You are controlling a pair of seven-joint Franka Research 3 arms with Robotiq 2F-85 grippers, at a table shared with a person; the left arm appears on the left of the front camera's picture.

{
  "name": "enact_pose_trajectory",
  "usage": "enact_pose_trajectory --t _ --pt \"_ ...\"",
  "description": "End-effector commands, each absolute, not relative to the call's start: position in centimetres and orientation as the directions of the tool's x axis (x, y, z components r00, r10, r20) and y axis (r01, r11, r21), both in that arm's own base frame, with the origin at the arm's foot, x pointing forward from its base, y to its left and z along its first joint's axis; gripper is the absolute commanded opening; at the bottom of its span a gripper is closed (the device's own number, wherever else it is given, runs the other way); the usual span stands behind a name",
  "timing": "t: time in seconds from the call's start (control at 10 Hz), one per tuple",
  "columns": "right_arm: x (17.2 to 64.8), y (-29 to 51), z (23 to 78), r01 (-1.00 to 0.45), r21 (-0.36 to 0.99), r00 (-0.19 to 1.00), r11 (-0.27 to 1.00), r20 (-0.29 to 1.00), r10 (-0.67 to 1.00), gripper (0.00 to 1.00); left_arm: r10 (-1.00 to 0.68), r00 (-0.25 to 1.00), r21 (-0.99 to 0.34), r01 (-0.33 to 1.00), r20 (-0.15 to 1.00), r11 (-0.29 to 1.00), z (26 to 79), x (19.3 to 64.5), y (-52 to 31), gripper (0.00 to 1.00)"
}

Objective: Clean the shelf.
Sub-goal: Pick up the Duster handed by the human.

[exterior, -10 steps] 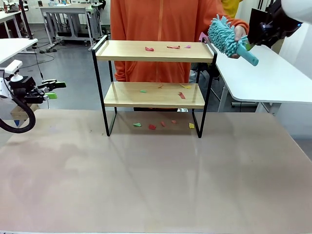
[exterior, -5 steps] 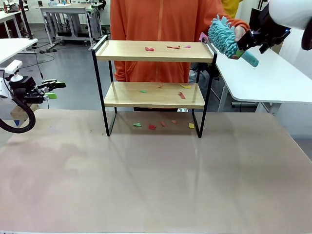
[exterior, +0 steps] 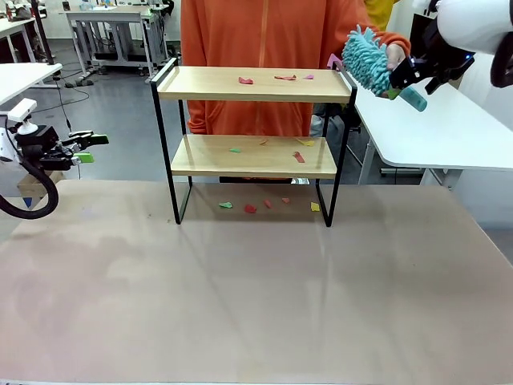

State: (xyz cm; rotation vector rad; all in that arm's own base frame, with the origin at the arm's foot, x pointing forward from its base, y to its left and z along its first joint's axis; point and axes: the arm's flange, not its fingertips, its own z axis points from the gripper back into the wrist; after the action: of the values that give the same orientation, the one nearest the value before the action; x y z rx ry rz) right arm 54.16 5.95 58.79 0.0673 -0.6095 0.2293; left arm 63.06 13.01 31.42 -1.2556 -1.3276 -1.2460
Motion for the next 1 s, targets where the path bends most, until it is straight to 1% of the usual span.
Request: enact_pose_trajectory --t 0.0,0.2,0.3,0.4,0.5,0.9 --pt "54.92 6.13 58.89 -0.200 -0.001 0.811 0.980 0.562 0.166 0.42 0.096 -0.088 0.090 0.996 0.991 -0.024 31.64 63.08 12.93 1.00" --pt "54.55 6.02 59.14 -0.198 0.002 0.818 0.980 0.551 0.164 0.42 0.096 -0.088 0.090 0.996 0.991 -0.024 31.64 63.08 12.93 1.00" --pt "54.60 6.04 59.12 -0.197 0.007 0.818 0.980 0.552 0.161 0.37 0.096 -0.088 0.090 0.996 0.991 -0.024 31.64 63.08 12.93 1.00" --pt "54.53 6.01 59.24 -0.190 0.000 0.818 0.982 0.554 0.158 0.26 0.096 -0.088 0.090 0.996 0.991 -0.024 31.64 63.08 12.93 1.00" --pt "54.47 5.97 59.35 -0.186 0.001 0.820 0.982 0.551 0.155 0.00 0.096 -0.088 0.090 0.996 0.991 -0.024 31.64 63.08 12.93 1.00" --pt "54.11 6.02 59.45 -0.174 -0.013 0.823 0.985 0.547 0.152 0.00 0.096 -0.088 0.090 0.996 0.991 -0.024 31.64 63.08 12.93 1.00"
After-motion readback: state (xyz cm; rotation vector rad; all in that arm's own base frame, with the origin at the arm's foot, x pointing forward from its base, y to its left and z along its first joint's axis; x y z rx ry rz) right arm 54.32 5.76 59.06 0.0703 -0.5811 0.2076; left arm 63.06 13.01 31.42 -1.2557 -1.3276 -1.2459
